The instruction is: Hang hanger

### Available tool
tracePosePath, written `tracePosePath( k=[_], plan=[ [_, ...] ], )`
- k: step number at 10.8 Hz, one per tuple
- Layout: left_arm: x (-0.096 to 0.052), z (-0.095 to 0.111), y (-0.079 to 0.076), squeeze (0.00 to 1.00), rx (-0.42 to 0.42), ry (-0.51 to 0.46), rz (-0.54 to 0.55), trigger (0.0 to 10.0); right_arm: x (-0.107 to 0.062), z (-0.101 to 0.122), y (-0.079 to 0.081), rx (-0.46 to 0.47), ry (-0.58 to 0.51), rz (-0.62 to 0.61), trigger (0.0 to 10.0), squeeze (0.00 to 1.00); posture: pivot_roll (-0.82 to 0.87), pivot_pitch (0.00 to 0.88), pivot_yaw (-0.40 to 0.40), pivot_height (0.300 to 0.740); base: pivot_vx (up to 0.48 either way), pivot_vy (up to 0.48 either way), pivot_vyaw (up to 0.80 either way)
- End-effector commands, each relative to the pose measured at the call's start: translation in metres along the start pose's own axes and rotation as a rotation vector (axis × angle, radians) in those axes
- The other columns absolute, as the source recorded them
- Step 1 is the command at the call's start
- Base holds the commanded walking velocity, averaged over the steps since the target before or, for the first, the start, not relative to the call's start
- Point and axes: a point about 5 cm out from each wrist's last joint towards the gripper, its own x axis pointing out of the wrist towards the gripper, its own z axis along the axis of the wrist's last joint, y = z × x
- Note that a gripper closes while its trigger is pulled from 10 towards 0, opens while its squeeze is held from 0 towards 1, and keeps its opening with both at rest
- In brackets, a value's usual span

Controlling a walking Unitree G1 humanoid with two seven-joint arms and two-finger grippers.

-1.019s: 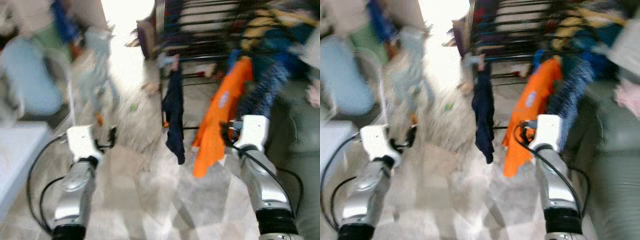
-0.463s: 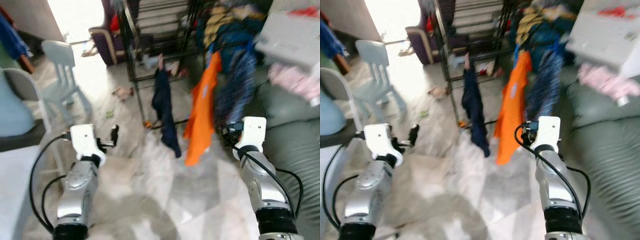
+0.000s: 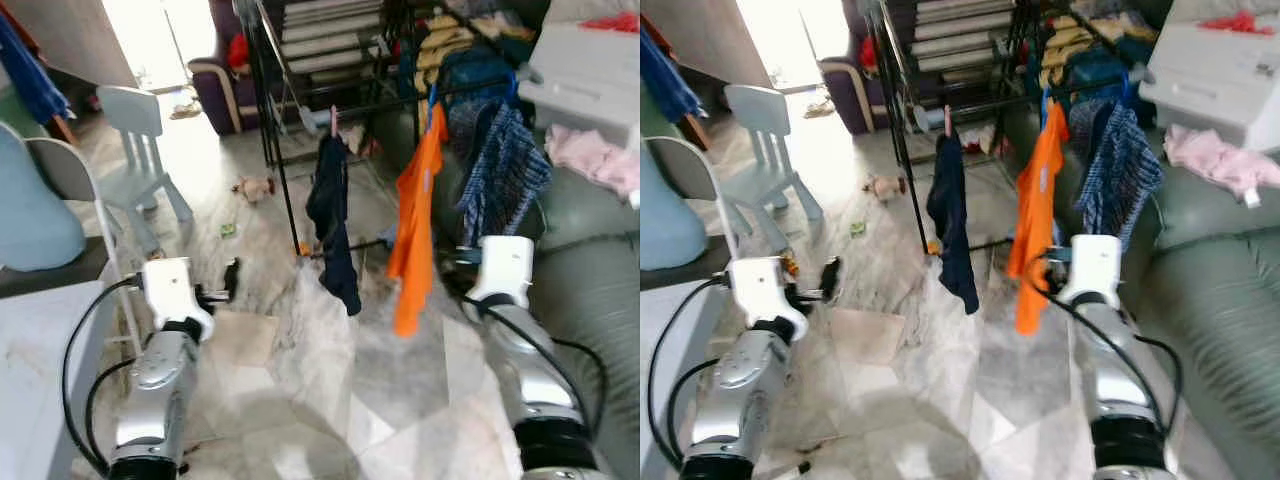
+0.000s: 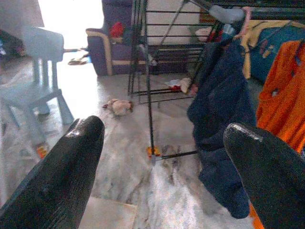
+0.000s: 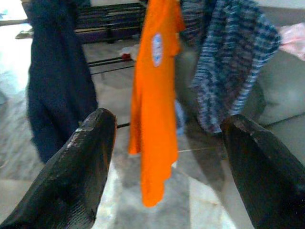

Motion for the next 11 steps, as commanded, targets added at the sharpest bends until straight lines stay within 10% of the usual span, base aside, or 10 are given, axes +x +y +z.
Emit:
tracePosePath(
  k=[1, 6, 11],
  plan=[
    [0.0, 0.002, 0.004, 0.0, 0.011, -0.009, 0.005, 10.0, 0.002, 0.004, 0.005, 0.003, -0.01, 0.013, 10.0, 0.0, -0.08, 0.0, 0.114, 0.74, 0.36, 0.0, 0.0],
    [-0.015, -0.01, 0.006, 0.0, 0.012, 0.016, 0.041, 10.0, -0.026, -0.004, -0.001, -0.03, 0.02, 0.055, 10.0, 0.0, -0.09, 0.0, 0.112, 0.74, 0.401, 0.0, 0.0],
    [-0.021, -0.015, -0.005, 0.0, 0.05, 0.015, 0.029, 10.0, -0.021, -0.003, 0.007, -0.051, 0.073, 0.032, 10.0, 0.0, -0.1, 0.0, 0.014, 0.74, 0.415, 0.0, 0.0]
  ],
)
